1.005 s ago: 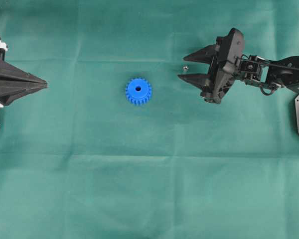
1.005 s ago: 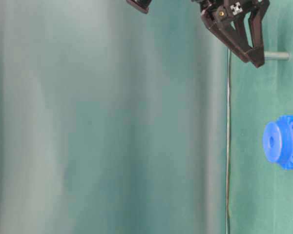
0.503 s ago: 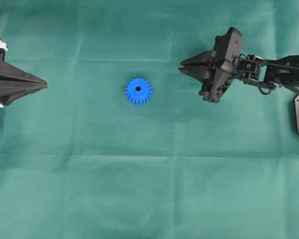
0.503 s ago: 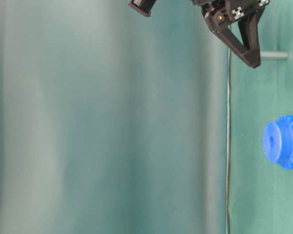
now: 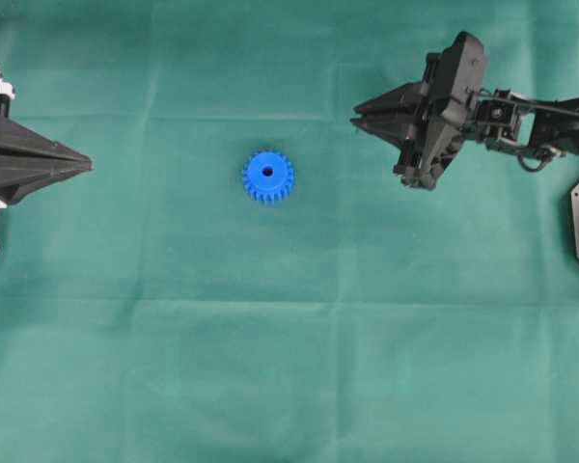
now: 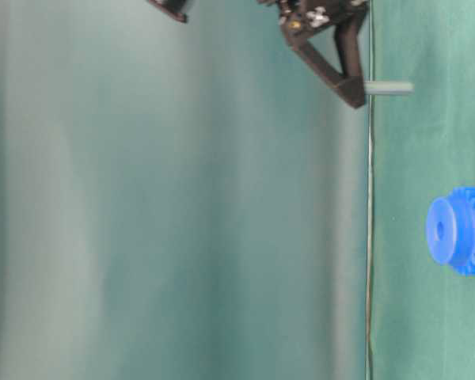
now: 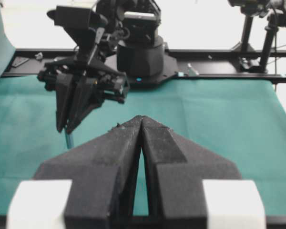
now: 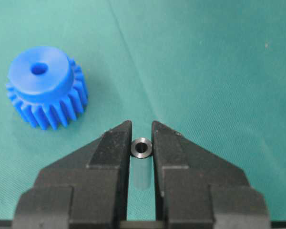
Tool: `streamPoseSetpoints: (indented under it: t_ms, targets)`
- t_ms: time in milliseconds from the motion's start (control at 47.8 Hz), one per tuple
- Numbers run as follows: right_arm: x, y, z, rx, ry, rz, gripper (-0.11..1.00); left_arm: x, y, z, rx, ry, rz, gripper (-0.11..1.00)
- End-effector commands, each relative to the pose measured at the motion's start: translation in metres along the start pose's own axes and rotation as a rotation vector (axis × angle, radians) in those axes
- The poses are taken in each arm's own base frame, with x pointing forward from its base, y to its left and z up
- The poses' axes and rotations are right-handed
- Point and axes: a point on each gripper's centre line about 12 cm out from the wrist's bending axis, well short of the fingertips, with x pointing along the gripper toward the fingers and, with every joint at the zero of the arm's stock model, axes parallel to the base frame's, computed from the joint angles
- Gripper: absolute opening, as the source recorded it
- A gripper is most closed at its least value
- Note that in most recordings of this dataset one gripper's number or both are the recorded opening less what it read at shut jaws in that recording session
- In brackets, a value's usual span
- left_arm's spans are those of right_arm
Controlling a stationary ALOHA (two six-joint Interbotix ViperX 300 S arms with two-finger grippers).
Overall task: Insert the shaft placed at a random location into the center hole of the small gear at another random location.
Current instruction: 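Lower the right gripper around the silver shaft and close on it, then lift the shaft and carry it left over the blue gear's hole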
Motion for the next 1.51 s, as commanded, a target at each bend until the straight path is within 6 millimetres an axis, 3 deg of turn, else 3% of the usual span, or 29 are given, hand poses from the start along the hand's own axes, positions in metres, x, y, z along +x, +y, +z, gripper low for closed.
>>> streamPoseSetpoints:
  t_ms: [0,586,1152,1487]
  targets:
    - [-0.003,-0.001,0.019,-0.010,-0.045,-0.002,0.13,0.002,0.000,0.007,0.001,-0.017,-0.002,0.00]
    - [0.000,0.003,0.025,-0.012,-0.055,0.010,0.13,0.002,0.000,0.006,0.001,-0.015,-0.002,0.00]
    - [0.052,0.049,0.061,-0.050,-0.093,0.116,0.13,0.002,0.000,0.006,-0.002,-0.015,-0.002,0.00]
    - [0.071,0.067,0.072,-0.062,-0.095,0.149,0.13,0.002,0.000,0.006,-0.002,-0.014,-0.002,0.00]
